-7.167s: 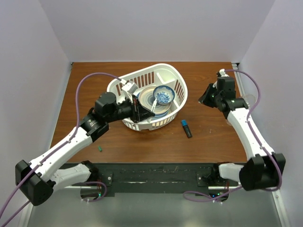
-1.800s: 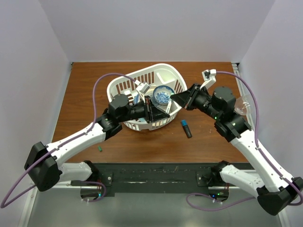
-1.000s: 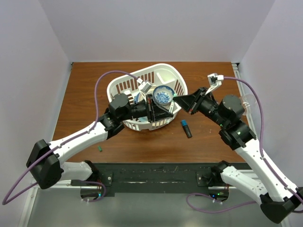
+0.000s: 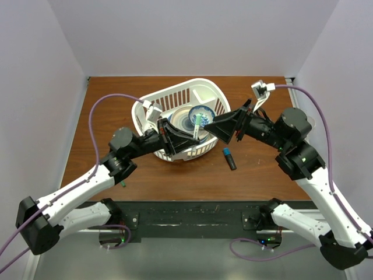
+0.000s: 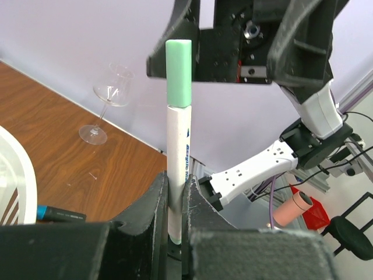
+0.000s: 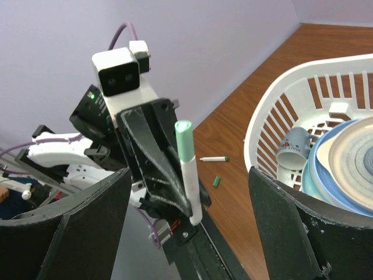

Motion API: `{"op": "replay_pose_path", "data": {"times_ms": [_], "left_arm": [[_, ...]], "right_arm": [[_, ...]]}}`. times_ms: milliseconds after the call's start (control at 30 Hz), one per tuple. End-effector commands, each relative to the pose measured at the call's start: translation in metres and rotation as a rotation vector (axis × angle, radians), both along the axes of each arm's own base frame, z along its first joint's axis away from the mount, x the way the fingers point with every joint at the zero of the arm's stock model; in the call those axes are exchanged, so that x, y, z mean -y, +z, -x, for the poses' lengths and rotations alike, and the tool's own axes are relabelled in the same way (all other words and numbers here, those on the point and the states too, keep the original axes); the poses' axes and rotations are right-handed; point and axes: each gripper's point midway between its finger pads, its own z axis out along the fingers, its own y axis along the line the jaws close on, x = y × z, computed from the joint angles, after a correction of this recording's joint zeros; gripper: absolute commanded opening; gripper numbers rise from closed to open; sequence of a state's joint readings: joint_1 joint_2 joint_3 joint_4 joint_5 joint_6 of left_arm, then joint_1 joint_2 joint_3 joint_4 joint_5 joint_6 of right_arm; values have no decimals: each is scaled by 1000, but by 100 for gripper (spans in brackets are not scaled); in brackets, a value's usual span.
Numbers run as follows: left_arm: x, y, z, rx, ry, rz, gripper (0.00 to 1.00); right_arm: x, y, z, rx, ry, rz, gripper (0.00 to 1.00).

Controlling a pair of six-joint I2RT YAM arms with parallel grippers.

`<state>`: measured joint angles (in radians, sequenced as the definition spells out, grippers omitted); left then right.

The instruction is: Insert the pens into the pen caps

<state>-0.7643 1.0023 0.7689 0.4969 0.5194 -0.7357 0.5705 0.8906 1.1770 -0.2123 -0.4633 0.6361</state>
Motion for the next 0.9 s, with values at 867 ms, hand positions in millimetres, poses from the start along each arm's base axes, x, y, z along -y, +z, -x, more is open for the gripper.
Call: {"op": "replay_pose_path", "data": {"times_ms": [867], "left_arm": [[-18, 11, 25, 25, -34, 25, 0]], "right_arm": [[-42, 46, -11, 18, 199, -83, 68]]}}
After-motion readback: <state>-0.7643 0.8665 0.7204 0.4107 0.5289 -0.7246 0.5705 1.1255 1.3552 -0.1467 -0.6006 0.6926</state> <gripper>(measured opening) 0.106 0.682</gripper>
